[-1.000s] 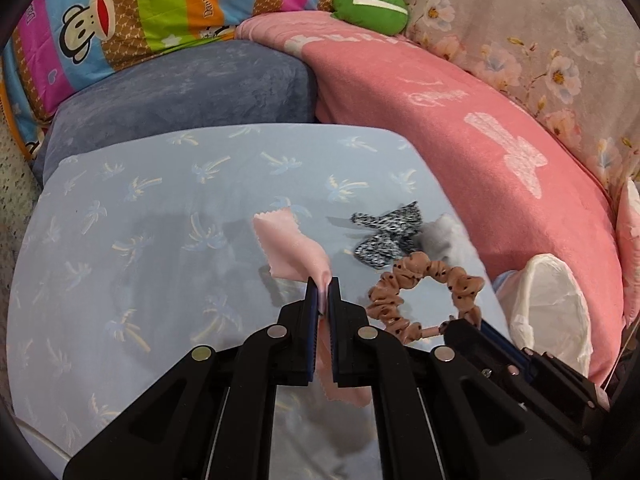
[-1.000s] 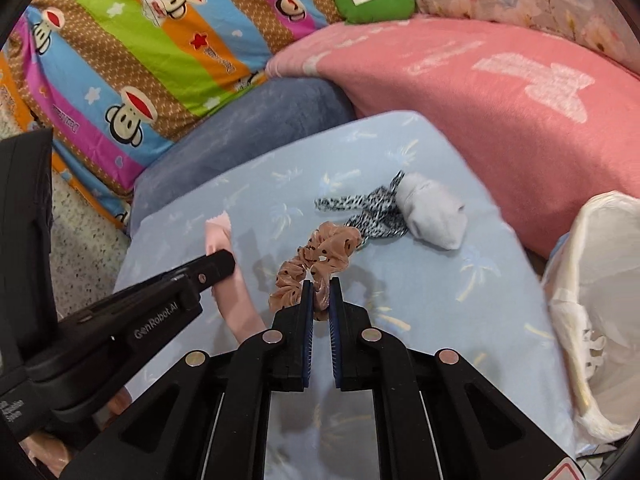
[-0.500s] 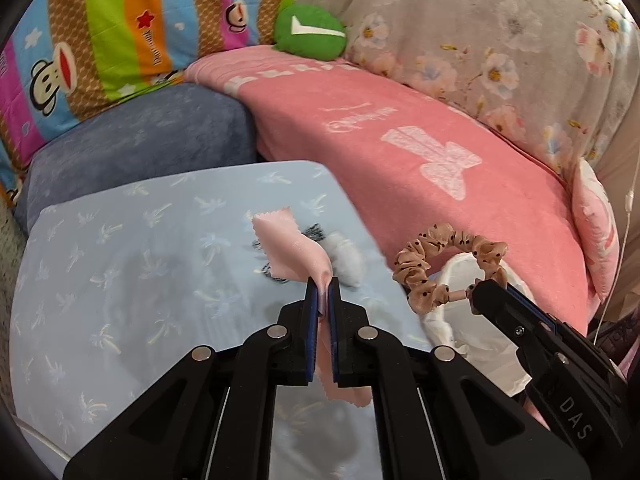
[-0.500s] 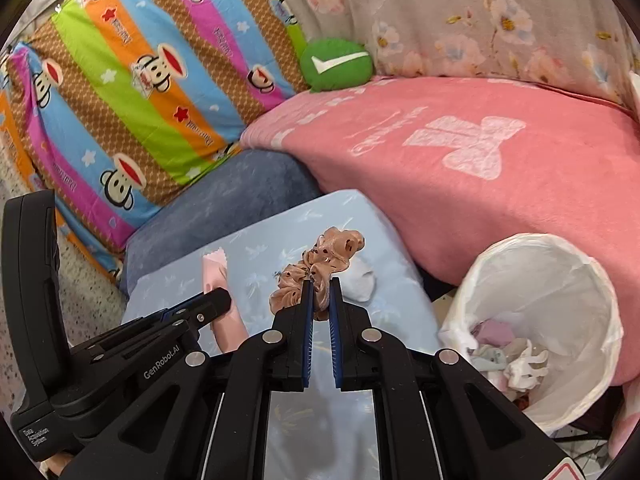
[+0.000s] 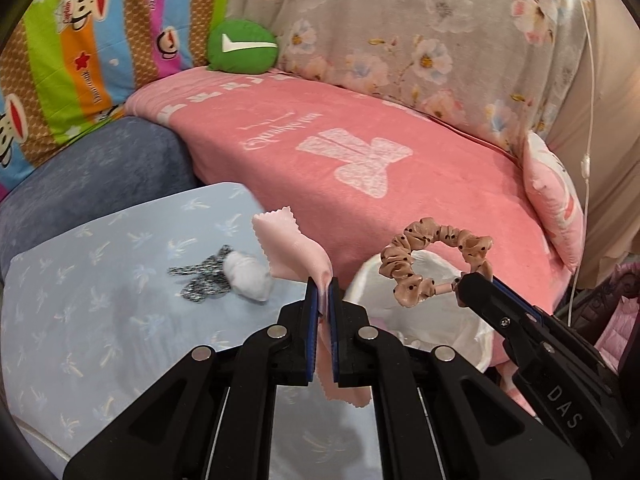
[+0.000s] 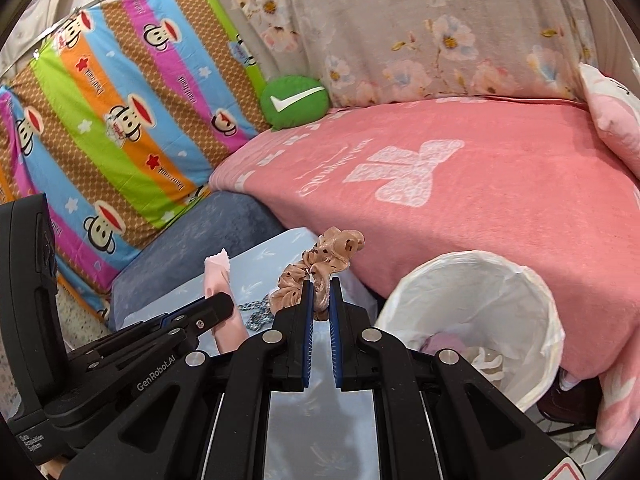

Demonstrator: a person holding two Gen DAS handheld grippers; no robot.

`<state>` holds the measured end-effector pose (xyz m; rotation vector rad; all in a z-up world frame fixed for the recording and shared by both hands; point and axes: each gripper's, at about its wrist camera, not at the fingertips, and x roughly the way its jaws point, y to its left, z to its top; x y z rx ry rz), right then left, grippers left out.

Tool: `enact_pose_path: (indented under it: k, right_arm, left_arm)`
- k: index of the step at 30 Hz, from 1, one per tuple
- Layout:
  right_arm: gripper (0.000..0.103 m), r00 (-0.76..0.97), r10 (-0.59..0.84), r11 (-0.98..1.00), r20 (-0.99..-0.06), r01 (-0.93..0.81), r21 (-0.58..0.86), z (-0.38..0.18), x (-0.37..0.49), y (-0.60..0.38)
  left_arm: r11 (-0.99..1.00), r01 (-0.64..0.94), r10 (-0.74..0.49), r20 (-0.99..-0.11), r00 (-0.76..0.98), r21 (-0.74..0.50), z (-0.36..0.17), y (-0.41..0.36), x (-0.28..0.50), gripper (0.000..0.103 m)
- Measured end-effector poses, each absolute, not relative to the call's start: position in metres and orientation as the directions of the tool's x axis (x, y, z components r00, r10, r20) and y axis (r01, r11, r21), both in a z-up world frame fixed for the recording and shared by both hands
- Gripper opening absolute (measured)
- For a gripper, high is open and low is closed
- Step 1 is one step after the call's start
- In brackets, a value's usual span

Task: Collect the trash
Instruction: 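Carry the pink strip and brown scrunchie to the bin with both tools, then open both tools over the bin to drop the strip and scrunchie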

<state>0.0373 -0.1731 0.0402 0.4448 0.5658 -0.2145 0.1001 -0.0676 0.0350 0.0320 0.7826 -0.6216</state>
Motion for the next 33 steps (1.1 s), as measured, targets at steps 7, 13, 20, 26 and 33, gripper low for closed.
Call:
enact_pose_path:
  k: [7,13,20,26,33]
  right_arm:
    - [0.008,0.817,-0.14,0.854,-0.559,0.385,0.35,0.037,0.01,-0.21]
    - [0.008,0.808,-0.179,0.826,-0.562,0.433,0.36,0.032,-0.007,-0.238]
    - [0.008,0.799,-0.204,0.804,-0.565,0.466,0.37,0.026,-0.015,-0.258]
    - [0.009,0.798,-0.207,0.798,-0.566,0.473,0.375,0.023,-0.013,-0.264]
    - [0.019,0.797,-0.214,0.807,-0.565,0.47,0.358,0.025,-0.004,-0.258]
  left_arm:
    - [0.765,0.606,-0.567,-0.674,0.474,-0.217,0.036,-0.112,0.09,0.006]
    - [0.72,0.659,-0.603,-0.665,0.441,-0.216,0.039,-0.143,0.081,0.007]
    - [0.724,0.657,-0.605,-0.649,0.462,-0.208,0.041,-0.158,0.078,0.066]
    - [0.743,0.642,-0.591,-0.638,0.494,-0.191,0.039,-0.156,0.08,0.07]
    - [0.759,0.626,-0.575,-0.638,0.512,-0.181,0.037,-0.149,0.085,0.07]
